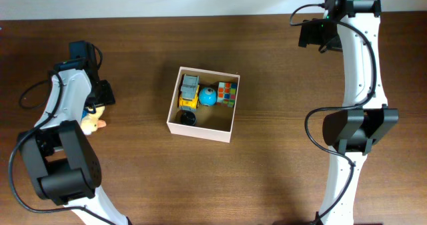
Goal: Pack container
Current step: 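Move the left gripper left over the plush duck and close on it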
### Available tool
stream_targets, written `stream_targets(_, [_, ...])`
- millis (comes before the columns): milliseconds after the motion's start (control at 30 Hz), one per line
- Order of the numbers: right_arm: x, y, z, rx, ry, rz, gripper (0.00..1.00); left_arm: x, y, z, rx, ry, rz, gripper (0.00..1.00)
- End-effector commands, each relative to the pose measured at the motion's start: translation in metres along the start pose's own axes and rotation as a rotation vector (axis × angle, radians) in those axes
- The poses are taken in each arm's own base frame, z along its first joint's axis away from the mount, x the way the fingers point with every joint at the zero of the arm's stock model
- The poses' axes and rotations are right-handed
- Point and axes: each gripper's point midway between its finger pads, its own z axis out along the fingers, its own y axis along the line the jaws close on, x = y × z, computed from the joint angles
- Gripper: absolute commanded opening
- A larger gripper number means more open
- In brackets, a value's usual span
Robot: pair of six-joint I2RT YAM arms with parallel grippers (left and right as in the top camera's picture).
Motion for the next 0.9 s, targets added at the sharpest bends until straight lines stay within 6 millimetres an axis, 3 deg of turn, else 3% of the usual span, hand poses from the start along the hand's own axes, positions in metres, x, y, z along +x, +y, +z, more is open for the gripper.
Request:
stream_targets(0, [-0.001,-0.004,-0.003,0.012,-0.007,0.015,0.99,0.003,0.004,0.008,-0.020,0.008,-0.002,0.63])
stream_targets(33, [-0.001,-0.004,-0.003,0.012,-0.007,0.015,0.99,0.003,0.004,0.009,-0.020,0.009,-0.001,0.52])
stream_targets(100, [-0.001,-0.004,-0.003,0.012,-0.007,0.015,0.99,0.005,0.003,0.011,-0.020,0.017,0.001,0.40])
stream_targets(333, [-0.001,-0.004,-0.003,0.012,-0.007,0.015,0.99,0.011,0.001,0.021,-0.024,0.050,0.011,0.35])
stream_targets(500, [-0.001,-0.004,-0.003,0.012,-0.007,0.015,0.99,0.017,0.000,0.027,-0.026,0.078,0.019,0.08])
stream_targets(700, [-0.001,-0.004,-0.003,0.012,-0.007,0.015,0.99,0.021,-0.001,0.023,-0.016,0.101,0.026,0.02])
stream_targets(867, [-0.001,-0.004,-0.003,0.012,-0.007,0.015,0.99,0.009,-0.007,-0.003,0.036,0.102,0.028,0.02])
